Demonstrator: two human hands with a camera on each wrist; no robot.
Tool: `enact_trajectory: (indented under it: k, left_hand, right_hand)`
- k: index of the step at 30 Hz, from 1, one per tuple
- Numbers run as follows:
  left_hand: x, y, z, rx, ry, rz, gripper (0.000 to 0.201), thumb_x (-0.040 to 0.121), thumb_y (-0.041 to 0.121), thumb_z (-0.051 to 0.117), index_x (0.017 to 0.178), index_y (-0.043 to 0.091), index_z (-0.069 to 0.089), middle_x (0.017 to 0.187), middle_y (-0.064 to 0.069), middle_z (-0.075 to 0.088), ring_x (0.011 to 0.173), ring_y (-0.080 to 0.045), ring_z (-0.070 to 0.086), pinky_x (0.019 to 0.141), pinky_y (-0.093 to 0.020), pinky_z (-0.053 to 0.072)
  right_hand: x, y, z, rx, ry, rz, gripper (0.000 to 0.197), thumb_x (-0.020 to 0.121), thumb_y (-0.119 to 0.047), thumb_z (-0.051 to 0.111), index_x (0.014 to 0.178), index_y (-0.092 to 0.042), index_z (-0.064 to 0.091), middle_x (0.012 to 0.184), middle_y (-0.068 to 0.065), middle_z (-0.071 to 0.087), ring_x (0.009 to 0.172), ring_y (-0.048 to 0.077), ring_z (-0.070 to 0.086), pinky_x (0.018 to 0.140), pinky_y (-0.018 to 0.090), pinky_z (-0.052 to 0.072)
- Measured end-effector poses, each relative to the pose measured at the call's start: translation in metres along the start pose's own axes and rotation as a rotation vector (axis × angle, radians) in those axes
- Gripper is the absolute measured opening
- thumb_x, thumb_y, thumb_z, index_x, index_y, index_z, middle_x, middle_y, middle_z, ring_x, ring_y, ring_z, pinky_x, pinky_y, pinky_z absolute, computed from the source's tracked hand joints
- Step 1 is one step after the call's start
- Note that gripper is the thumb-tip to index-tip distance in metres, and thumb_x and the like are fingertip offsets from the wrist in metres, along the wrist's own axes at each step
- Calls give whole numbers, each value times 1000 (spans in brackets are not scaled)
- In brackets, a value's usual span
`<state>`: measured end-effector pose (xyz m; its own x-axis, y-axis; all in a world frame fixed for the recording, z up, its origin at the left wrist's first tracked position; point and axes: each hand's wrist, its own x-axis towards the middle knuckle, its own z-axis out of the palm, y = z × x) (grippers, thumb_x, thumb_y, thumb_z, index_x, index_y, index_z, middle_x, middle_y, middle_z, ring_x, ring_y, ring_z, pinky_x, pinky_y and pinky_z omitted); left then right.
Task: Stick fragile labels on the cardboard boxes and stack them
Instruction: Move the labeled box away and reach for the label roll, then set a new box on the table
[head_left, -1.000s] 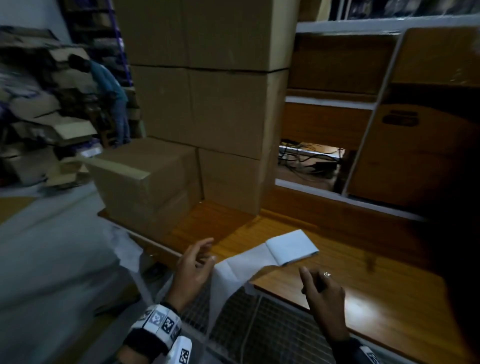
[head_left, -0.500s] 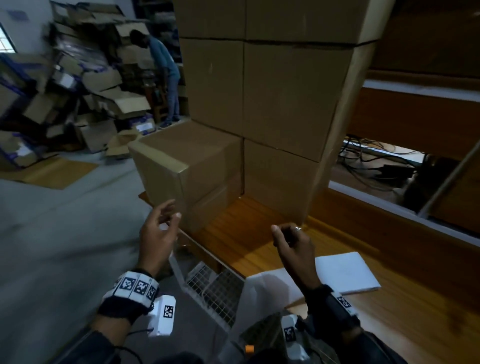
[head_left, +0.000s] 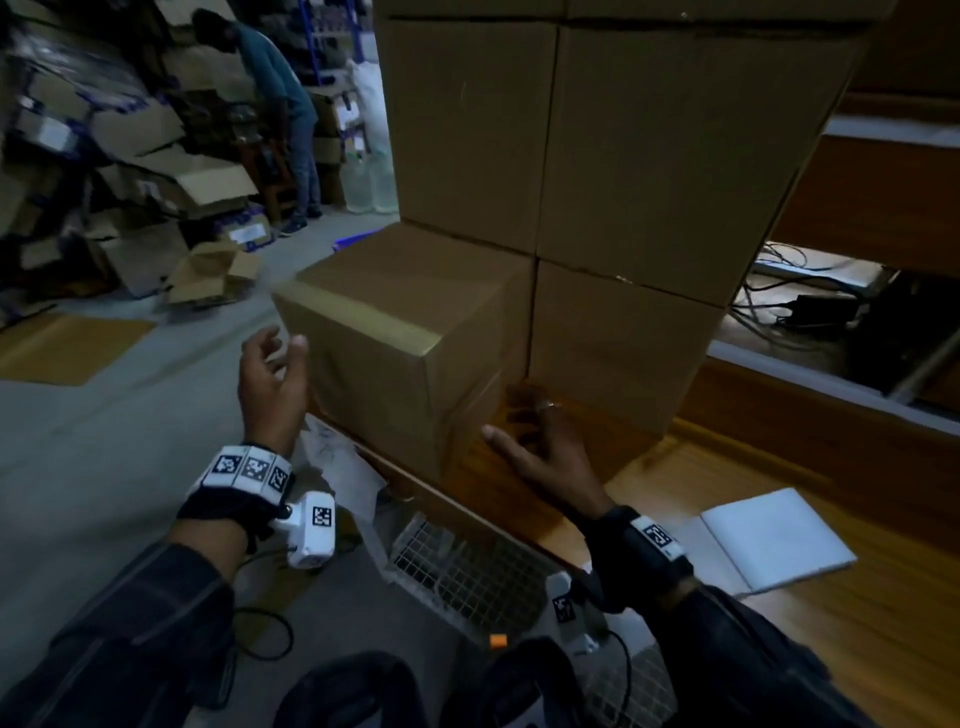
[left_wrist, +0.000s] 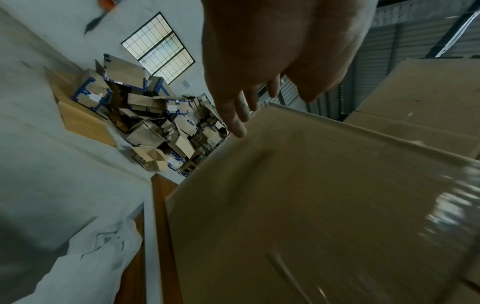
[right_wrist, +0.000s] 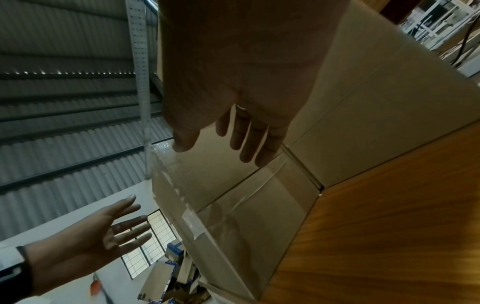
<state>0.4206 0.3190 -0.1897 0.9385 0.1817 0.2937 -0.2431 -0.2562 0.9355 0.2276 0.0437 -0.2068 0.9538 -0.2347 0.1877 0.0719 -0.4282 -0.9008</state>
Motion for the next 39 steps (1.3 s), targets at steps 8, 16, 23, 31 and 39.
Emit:
enact_trajectory:
  k: [8,16,23,31,39]
  left_hand:
    - [63,-20,6,-50,-276,-52,57,103,54,48,149,19,42,149,0,51,133,-18,50,110,-36,41]
    - [55,-29,3,-159,-293,-57,41,105,41,51,135,14,49,124,-2,60,114,-19,58,102,-44,50]
    - [-3,-19,-15,-115,-327,20,45,105,36,52,141,12,43,137,-8,58,121,-23,56,96,-34,45]
    - [-96,36,-19,-172,-342,180,53,104,18,55,152,7,34,146,-13,52,116,-1,50,83,4,37]
    - [-222,96,15,-215,-525,334,64,99,14,64,155,15,32,140,3,51,115,10,54,82,1,43]
  right_hand:
    - [30,-17,68,49,78,99,101,85,-50,78,162,-30,16,167,-4,24,143,12,39,107,38,52]
    - [34,-33,90,177,132,127,95,88,-21,80,159,-29,18,153,-18,38,137,2,42,105,17,45]
    - [3,-21,72,159,171,87,85,86,-13,80,154,-27,30,141,-13,53,124,-4,56,99,37,58]
    - [-72,-34,17,130,333,9,85,78,-30,84,149,-19,39,132,-10,61,118,1,60,93,25,57]
    - [-198,-30,-90,127,594,73,78,69,-30,96,132,-14,54,113,-16,70,107,3,68,83,26,60]
